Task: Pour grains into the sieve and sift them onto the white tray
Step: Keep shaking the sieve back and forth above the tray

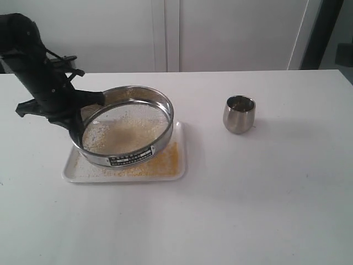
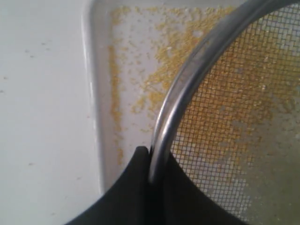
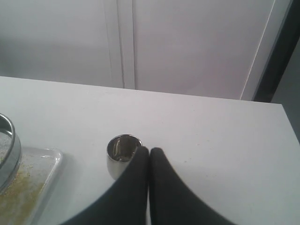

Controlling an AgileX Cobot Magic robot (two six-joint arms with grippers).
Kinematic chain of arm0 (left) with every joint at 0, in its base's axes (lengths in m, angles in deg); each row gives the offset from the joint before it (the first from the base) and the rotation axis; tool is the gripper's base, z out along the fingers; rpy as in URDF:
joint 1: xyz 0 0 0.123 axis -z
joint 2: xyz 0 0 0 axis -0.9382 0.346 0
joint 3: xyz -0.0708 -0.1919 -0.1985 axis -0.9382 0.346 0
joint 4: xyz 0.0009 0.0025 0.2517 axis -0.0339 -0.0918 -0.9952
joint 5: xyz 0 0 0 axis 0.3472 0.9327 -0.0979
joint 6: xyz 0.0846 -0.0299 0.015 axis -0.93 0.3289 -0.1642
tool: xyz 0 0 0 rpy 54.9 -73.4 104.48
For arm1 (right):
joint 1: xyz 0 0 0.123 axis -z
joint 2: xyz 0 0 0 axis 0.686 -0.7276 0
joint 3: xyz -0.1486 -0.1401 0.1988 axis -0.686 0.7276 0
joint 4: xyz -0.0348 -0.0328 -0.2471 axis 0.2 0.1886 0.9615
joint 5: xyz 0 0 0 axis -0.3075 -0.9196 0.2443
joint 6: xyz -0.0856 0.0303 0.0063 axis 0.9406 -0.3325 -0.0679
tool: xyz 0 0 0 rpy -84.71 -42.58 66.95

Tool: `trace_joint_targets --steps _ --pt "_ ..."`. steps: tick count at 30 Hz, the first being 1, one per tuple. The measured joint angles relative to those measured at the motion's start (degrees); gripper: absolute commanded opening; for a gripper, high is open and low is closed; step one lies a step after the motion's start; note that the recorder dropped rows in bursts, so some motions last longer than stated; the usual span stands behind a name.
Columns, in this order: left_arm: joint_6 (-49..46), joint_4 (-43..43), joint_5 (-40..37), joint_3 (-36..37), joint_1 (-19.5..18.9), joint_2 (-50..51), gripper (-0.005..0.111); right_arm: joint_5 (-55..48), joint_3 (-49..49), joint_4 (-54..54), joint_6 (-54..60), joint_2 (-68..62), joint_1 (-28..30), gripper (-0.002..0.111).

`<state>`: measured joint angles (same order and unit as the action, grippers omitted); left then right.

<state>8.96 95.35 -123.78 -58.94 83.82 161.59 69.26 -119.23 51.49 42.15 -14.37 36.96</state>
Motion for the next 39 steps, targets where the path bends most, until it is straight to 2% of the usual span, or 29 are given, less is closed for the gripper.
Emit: trace_joint_targets --steps 4,6,9,11,15,18,20,23,26,28,31,34,37,39 --pt "5.0 -2.0 -1.6 0.0 -2.7 0.0 0.0 0.1 0.0 0.0 0.0 0.0 0.0 0.0" --pt "2.1 0.2 0.5 0.1 -2.7 0.0 0.0 0.1 0.0 0.0 0.0 0.0 0.0 0.0" --pt "0.1 1.6 5.4 0.1 0.8 0.0 0.0 0.1 0.0 0.0 0.0 0.0 0.0 0.0" --pt "3.3 0.8 6.0 0.1 2.2 0.0 0.0 0.1 0.0 0.0 0.0 0.0 0.0 0.0" --pt "7.4 0.6 5.0 0.2 0.8 0.2 0.0 0.1 0.0 0.0 0.0 0.0 0.0 0.0" --pt "3.4 2.5 7.6 0.2 2.3 0.6 0.0 0.1 0.0 0.0 0.0 0.0 0.0 0.0" --pt "2.2 0.8 8.7 0.2 5.0 0.6 0.0 0.1 0.0 0.0 0.0 0.0 0.0 0.0" --pt "8.0 -6.8 4.7 0.2 6.8 0.6 0.0 0.2 0.0 0.0 0.0 0.0 0.0 0.0" --pt "14.7 -11.8 0.8 0.3 2.9 0.6 0.0 0.2 0.0 0.0 0.0 0.0 0.0 0.0" --pt "13.7 -10.6 1.7 0.5 0.8 0.6 0.0 0.2 0.0 0.0 0.0 0.0 0.0 0.0" --pt "7.7 -7.3 5.9 0.6 1.9 0.6 0.0 0.2 0.0 0.0 0.0 0.0 0.0 0.0" --pt "8.0 -7.6 7.0 0.6 4.2 0.6 0.0 0.3 0.0 0.0 0.0 0.0 0.0 0.0" --pt "13.3 -8.0 4.7 0.7 1.6 0.6 0.0 0.3 0.0 0.0 0.0 0.0 0.0 0.0" --pt "11.4 -6.1 4.5 0.7 0.0 0.7 0.0 0.3 0.0 0.0 0.0 0.0 0.0 0.0"
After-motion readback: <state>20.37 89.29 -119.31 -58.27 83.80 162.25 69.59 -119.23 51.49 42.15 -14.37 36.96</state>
